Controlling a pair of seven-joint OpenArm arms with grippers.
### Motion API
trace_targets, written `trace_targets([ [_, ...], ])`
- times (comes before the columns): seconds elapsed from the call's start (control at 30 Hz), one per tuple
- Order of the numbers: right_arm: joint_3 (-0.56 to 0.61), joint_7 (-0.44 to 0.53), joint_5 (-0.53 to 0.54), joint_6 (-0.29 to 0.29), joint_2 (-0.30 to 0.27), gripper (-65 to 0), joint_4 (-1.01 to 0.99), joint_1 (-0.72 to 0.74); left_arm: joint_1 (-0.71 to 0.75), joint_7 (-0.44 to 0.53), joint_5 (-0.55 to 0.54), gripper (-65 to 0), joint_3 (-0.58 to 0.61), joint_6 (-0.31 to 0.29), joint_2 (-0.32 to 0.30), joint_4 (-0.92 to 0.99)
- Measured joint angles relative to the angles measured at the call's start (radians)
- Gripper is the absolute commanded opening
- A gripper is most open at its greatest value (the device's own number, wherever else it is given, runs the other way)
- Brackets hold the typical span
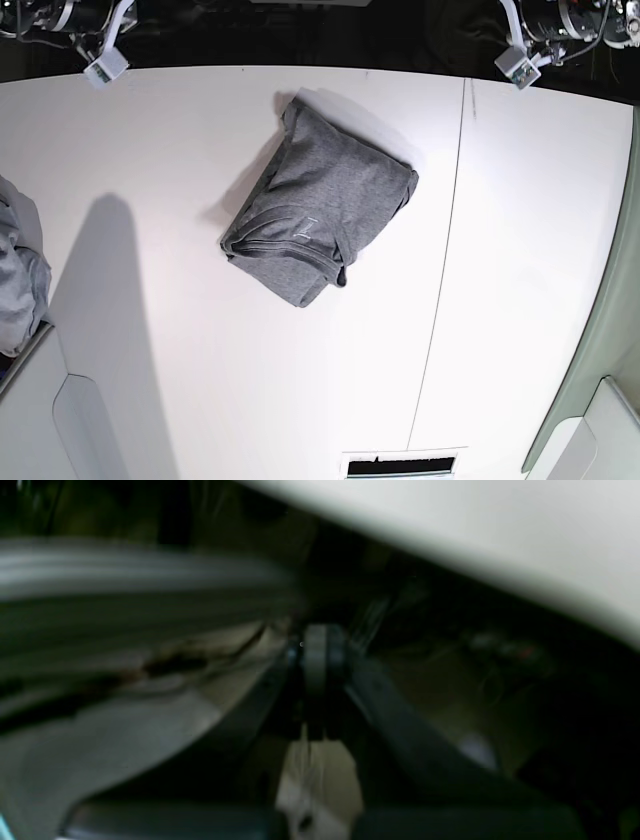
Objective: Layout the t-shirt on the table in an organized manner, then fold the t-shirt properly
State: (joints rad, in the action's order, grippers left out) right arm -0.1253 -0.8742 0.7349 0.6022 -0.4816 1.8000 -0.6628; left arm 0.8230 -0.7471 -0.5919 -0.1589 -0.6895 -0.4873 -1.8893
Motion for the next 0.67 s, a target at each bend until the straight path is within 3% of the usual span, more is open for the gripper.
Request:
trace_targets([
  [0.13, 0.164, 0.060, -0.173, -0.001, -0.006, -65.0, -0.039, -0.041, 0.012, 0.051, 0.164, -63.7, 0.101, 0.000, 0.008, 0.160],
  [0.27, 0.310, 0.142, -0.290, -0.003, -0.006, -65.0, -0.146, -0.038, -0.072, 0.089, 0.289, -63.7, 0.261, 0.000, 0.008, 0.420],
  [0.4, 0.415, 0.175, -0.420, -0.010, 0.023, -65.0, -0.294, 0.028, -0.242, 0.172, 0.357, -63.7, 0.457, 0.105, 0.031, 0.711],
  [0.57, 0.471, 0.179, -0.471, -0.012, 0.094, -65.0, -0.523, 0.146, -0.430, 0.241, 0.409, -63.7, 0.664, 0.165, 0.115, 1.046],
  [0.67, 0.483, 0.179, -0.472, -0.019, 0.126, -65.0, -0.640, 0.227, -0.513, 0.263, 0.417, -63.7, 0.731, 0.190, 0.180, 1.185],
])
